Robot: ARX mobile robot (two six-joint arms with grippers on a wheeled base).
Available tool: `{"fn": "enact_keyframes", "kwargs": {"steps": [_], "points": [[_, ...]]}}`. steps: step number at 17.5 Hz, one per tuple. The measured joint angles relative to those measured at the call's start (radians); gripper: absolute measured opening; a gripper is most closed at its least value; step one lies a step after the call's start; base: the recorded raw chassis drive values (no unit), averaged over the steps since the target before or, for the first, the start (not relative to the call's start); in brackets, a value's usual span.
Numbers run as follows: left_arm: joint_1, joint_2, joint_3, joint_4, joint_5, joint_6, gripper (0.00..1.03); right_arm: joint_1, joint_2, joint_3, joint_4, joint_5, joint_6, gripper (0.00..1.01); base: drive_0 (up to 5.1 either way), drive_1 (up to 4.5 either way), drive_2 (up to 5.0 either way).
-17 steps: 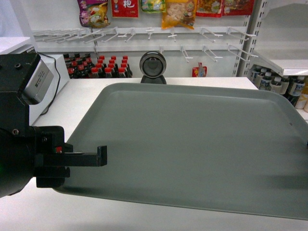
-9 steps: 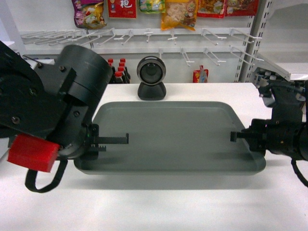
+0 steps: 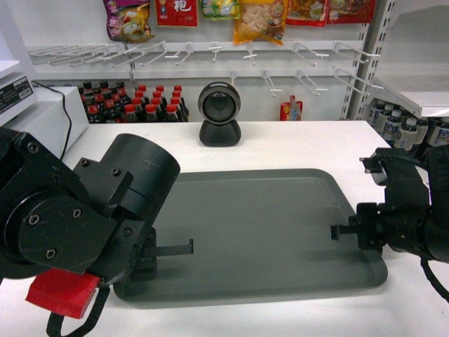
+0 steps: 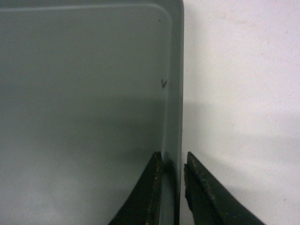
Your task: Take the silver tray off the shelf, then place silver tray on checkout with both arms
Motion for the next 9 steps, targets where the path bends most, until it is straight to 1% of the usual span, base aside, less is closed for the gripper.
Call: {"fn": "enact_keyframes", "kwargs": {"steps": [1, 3, 5, 6, 7, 8, 9], "points": [[0.003, 0.000, -0.004, 0.003, 0.000, -0.003, 0.27, -0.003, 0.000, -0.013, 0.013, 0.002, -0.006, 0.23, 0.0, 0.00, 0.0], [0.026, -0.033, -0.023, 0.078, 0.018, 0.005, 0.45, -0.027, -0.020, -0.030, 0.023, 0.000, -0.014, 0.41, 0.0, 0.00, 0.0], [0.073, -0.133, -0.086, 0.195, 0.048, 0.001, 0.63, -0.073, -0.097, -0.066, 0.054, -0.041, -0.037, 0.59, 0.0, 0.00, 0.0], [0.100, -0.203, -0.111, 0.247, 0.032, 0.003, 0.72, -0.080, -0.123, -0.076, 0.144, -0.015, -0.037, 0.64, 0.0, 0.00, 0.0], [0.137, -0.232, -0.187, 0.598, 0.113, 0.094, 0.65, -0.084, -0.111, -0.122, 0.393, 0.096, -0.040, 0.54, 0.0, 0.00, 0.0], [0.166, -0.260, -0.288, 0.843, 0.206, 0.208, 0.54, -0.077, -0.120, -0.209, 0.520, 0.141, -0.045, 0.44, 0.0, 0.00, 0.0], [0.182, -0.276, -0.392, 0.978, 0.255, 0.293, 0.45, -0.077, -0.134, -0.311, 0.572, 0.148, -0.048, 0.34, 0.0, 0.00, 0.0]]}}
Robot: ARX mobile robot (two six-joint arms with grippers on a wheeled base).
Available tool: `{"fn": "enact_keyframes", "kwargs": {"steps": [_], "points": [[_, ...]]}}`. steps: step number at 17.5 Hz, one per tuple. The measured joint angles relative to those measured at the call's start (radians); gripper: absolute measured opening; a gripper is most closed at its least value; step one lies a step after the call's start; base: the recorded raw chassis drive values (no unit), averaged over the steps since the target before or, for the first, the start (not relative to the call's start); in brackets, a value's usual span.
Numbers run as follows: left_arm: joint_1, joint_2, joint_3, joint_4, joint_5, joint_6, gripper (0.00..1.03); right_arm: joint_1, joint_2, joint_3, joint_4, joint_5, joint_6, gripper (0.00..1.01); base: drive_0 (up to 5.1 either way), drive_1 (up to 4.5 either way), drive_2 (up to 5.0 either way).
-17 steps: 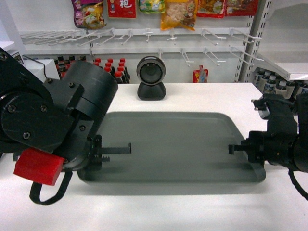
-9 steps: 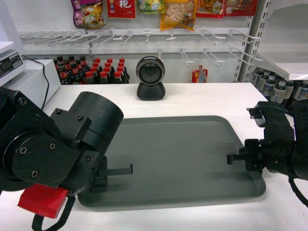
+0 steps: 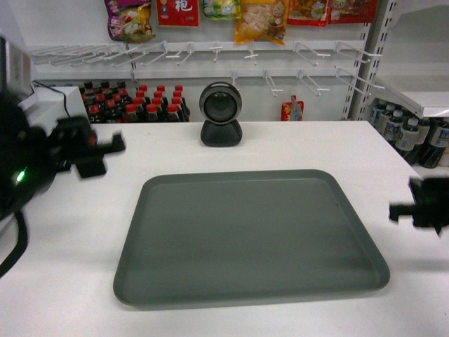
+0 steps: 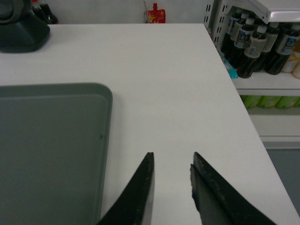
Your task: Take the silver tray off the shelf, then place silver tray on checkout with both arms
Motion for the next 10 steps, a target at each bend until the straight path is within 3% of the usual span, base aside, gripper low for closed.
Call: {"fn": "enact_keyframes", "kwargs": {"steps": [1, 2, 3, 4, 7, 10], "points": [[0.018, -0.028, -0.113, 0.135, 0.036, 0.079, 0.32, -0.003, -0.055, -0.098, 0.023, -0.004, -0.005, 0.21, 0.0, 0.00, 0.0], [0.035, -0.094, -0.164, 0.206, 0.058, 0.113, 0.21, -0.025, -0.140, -0.151, 0.034, -0.035, -0.006, 0.10, 0.0, 0.00, 0.0], [0.050, -0.167, -0.189, 0.220, 0.073, 0.132, 0.12, -0.038, -0.212, -0.187, 0.050, -0.032, -0.008, 0.02, 0.0, 0.00, 0.0], [0.068, -0.240, -0.231, 0.218, 0.087, 0.145, 0.00, -0.048, -0.283, -0.235, 0.051, -0.029, -0.006, 0.03, 0.0, 0.00, 0.0], [0.107, -0.386, -0.342, 0.069, 0.129, 0.157, 0.01, -0.040, -0.429, -0.380, 0.034, -0.034, -0.006, 0.03, 0.0, 0.00, 0.0], [0.138, -0.587, -0.401, 0.008, 0.159, 0.157, 0.01, -0.040, -0.609, -0.460, 0.043, -0.034, -0.006, 0.03, 0.0, 0.00, 0.0]]}}
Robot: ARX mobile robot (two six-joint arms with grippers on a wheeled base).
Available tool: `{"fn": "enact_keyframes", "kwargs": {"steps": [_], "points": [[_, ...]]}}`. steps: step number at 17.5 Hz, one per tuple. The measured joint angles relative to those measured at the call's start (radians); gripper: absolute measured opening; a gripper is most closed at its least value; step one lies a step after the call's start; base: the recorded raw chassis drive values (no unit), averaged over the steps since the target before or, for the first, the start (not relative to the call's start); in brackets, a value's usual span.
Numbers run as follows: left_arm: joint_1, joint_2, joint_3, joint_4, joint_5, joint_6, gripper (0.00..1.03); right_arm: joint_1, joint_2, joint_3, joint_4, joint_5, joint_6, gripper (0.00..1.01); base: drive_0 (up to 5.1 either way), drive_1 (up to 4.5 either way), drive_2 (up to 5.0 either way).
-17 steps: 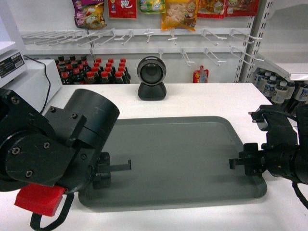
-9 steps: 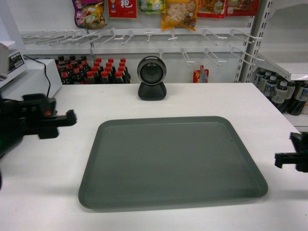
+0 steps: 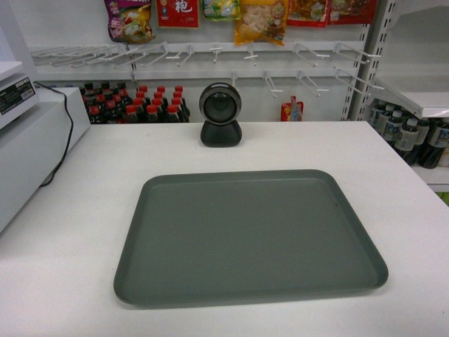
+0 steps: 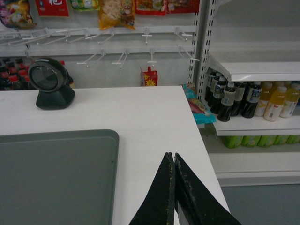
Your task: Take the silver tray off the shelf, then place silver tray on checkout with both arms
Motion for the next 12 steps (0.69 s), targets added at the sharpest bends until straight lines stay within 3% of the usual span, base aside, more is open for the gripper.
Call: {"fn": "enact_keyframes", "kwargs": {"steps": [2, 3, 4, 12], "points": [[0.017, -0.086, -0.056, -0.076, 0.020, 0.000, 0.01, 0.000, -0.125, -0.047, -0.035, 0.000, 0.000, 0.03, 0.0, 0.00, 0.0], [0.068, -0.156, -0.069, -0.110, 0.081, 0.000, 0.01, 0.000, -0.198, -0.067, -0.083, 0.000, 0.000, 0.03, 0.0, 0.00, 0.0], [0.095, -0.213, -0.080, -0.143, 0.081, 0.000, 0.01, 0.000, -0.258, -0.086, -0.127, 0.000, 0.000, 0.03, 0.0, 0.00, 0.0], [0.091, -0.377, -0.119, -0.282, 0.095, 0.000, 0.01, 0.000, -0.509, -0.111, -0.380, 0.000, 0.000, 0.03, 0.0, 0.00, 0.0]]}}
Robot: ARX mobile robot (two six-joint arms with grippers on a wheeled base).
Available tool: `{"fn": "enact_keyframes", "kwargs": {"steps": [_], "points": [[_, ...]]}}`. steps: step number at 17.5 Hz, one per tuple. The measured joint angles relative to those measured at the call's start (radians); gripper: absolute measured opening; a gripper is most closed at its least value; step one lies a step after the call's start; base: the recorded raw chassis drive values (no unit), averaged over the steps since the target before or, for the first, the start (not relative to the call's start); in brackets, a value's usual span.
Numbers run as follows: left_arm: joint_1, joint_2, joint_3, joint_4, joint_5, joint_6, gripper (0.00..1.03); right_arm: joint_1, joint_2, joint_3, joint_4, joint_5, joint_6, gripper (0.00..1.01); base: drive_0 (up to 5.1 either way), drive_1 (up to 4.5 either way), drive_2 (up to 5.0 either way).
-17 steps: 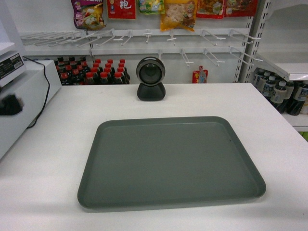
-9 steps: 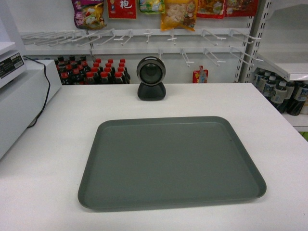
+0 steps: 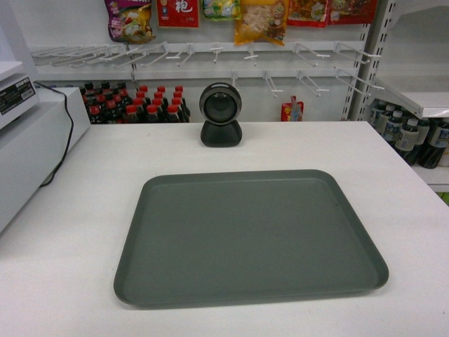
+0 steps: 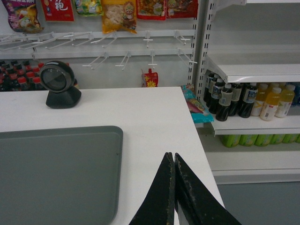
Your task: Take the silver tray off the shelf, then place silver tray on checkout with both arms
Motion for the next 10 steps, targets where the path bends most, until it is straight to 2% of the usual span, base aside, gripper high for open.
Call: {"fn": "enact_keyframes", "kwargs": {"steps": [3, 4, 5, 6, 10], "points": [[0.000, -0.035, -0.003, -0.025, 0.000, 0.000, 0.01, 0.000, -0.062, 0.000, -0.048, 0.000, 0.000, 0.03, 0.0, 0.00, 0.0], [0.000, -0.127, -0.013, -0.103, 0.000, 0.000, 0.01, 0.000, -0.194, -0.002, -0.143, 0.000, 0.000, 0.03, 0.0, 0.00, 0.0], [0.000, -0.301, -0.018, -0.263, 0.000, 0.000, 0.01, 0.000, -0.379, -0.016, -0.312, 0.000, 0.000, 0.03, 0.0, 0.00, 0.0], [0.000, -0.404, -0.019, -0.359, 0.000, 0.000, 0.01, 0.000, -0.490, -0.017, -0.420, 0.000, 0.000, 0.03, 0.0, 0.00, 0.0], [0.000, -0.515, -0.019, -0.467, 0.000, 0.000, 0.01, 0.000, -0.615, -0.017, -0.539, 0.000, 0.000, 0.03, 0.0, 0.00, 0.0]]}}
